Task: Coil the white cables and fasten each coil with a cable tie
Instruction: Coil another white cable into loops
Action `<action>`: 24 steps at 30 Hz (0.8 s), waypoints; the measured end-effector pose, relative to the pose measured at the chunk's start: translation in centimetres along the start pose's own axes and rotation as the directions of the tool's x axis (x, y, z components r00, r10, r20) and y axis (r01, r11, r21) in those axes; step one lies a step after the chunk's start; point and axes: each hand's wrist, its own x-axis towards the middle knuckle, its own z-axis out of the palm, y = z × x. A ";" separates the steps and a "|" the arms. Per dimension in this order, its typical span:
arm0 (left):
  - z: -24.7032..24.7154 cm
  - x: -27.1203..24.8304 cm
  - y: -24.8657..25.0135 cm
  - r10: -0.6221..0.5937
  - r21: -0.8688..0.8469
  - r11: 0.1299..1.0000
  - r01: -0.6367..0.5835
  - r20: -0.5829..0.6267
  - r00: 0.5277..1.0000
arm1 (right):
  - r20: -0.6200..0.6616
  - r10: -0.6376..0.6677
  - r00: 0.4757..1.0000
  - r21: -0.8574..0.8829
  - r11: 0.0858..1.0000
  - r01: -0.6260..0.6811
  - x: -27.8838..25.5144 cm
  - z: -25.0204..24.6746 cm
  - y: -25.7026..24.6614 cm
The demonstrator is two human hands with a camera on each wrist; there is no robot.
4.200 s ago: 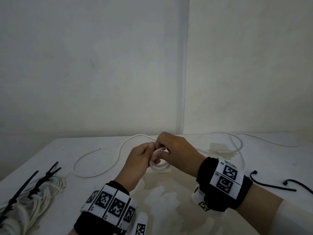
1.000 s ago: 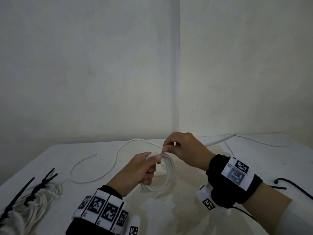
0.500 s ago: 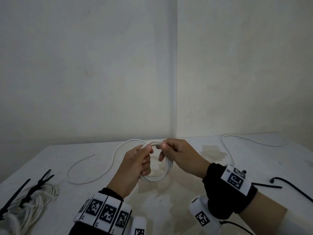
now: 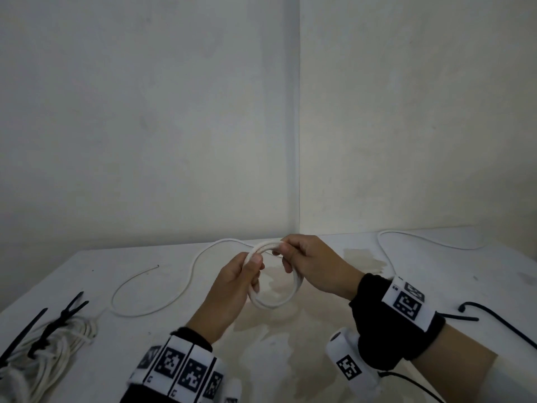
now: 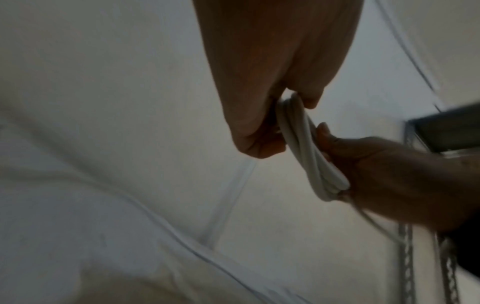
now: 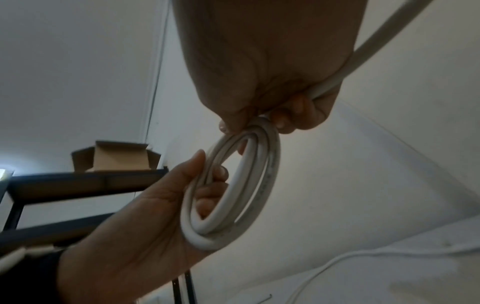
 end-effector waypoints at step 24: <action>1.1 0.9 1.8 -0.076 0.191 0.979 0.068 0.035 0.996 | 0.089 -0.020 0.996 -0.252 0.967 0.042 -0.9 -1.0 -0.8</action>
